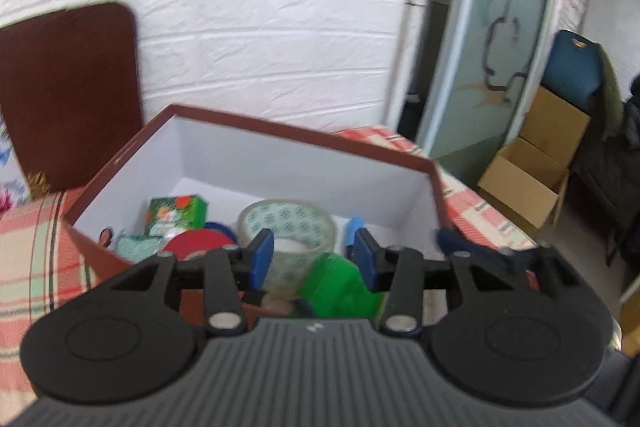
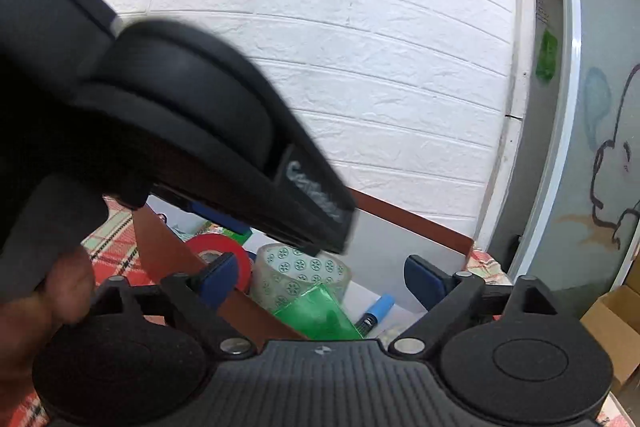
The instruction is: Organize objects
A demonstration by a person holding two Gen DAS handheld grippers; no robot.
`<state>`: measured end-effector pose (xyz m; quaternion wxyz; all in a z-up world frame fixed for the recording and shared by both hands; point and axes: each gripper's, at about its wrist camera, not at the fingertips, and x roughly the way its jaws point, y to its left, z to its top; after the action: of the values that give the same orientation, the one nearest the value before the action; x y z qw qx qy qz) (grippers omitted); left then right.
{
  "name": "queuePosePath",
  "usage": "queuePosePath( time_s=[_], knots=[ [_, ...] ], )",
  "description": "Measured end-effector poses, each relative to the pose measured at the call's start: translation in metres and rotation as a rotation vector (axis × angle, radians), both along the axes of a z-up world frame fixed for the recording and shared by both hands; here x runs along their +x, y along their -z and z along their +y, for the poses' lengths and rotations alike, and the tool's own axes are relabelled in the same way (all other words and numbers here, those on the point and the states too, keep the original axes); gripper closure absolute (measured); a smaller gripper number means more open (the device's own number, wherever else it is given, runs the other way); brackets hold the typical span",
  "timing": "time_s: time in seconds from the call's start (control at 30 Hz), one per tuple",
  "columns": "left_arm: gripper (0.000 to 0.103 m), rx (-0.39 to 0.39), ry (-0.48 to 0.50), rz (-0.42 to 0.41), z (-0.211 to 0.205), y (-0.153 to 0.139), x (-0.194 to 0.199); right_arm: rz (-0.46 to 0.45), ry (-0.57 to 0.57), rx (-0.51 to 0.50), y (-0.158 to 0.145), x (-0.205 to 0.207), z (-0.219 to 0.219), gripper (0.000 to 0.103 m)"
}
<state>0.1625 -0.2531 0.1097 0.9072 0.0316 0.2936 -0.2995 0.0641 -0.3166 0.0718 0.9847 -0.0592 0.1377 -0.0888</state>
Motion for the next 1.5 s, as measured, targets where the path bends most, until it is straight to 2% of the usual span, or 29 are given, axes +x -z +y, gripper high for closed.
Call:
queuePosePath(
  time_s=[0.13,0.23,0.33,0.43,0.53,0.6,0.67,0.8,0.93,1.03,1.17,1.23,1.33,1.5],
  knots=[
    [0.052,-0.030,-0.045,0.012,0.023,0.000,-0.003,-0.032,-0.006,0.033,0.004,-0.018,0.004,0.013],
    [0.050,-0.068,-0.084,0.019,0.054,0.002,-0.010,-0.064,-0.027,0.091,0.007,-0.037,0.012,0.013],
    [0.049,-0.075,-0.141,0.039,0.088,0.009,-0.019,-0.054,-0.078,0.117,0.013,-0.049,0.027,0.013],
    [0.048,-0.010,-0.228,0.080,0.116,0.024,-0.025,0.016,-0.133,0.116,0.025,-0.044,0.050,0.013],
    [0.048,0.087,-0.315,0.124,0.139,0.044,-0.033,0.105,-0.163,0.182,0.039,-0.036,0.059,0.014],
    [0.048,0.129,-0.350,0.145,0.152,0.055,-0.041,0.167,-0.157,0.241,0.046,-0.035,0.066,0.014],
    [0.046,0.168,-0.382,0.159,0.164,0.065,-0.049,0.214,-0.137,0.258,0.057,-0.034,0.068,0.014],
    [0.043,0.199,-0.414,0.177,0.182,0.084,-0.061,0.230,-0.091,0.263,0.060,-0.037,0.069,0.013],
    [0.035,0.227,-0.439,0.203,0.192,0.102,-0.066,0.298,-0.069,0.297,0.068,-0.041,0.071,0.013],
    [0.024,0.242,-0.447,0.166,0.195,0.108,-0.073,0.323,-0.064,0.285,0.072,-0.041,0.075,0.011],
    [0.012,0.244,-0.459,0.144,0.200,0.113,-0.078,0.349,-0.073,0.255,0.077,-0.037,0.081,0.002],
    [0.006,0.242,-0.467,0.137,0.204,0.116,-0.080,0.362,-0.075,0.231,0.078,-0.036,0.085,0.000],
    [0.000,0.240,-0.473,0.140,0.209,0.118,-0.081,0.384,-0.062,0.187,0.079,-0.035,0.094,0.000],
    [0.000,0.237,-0.475,0.160,0.211,0.118,-0.079,0.391,-0.058,0.183,0.080,-0.032,0.094,0.000]
  ],
)
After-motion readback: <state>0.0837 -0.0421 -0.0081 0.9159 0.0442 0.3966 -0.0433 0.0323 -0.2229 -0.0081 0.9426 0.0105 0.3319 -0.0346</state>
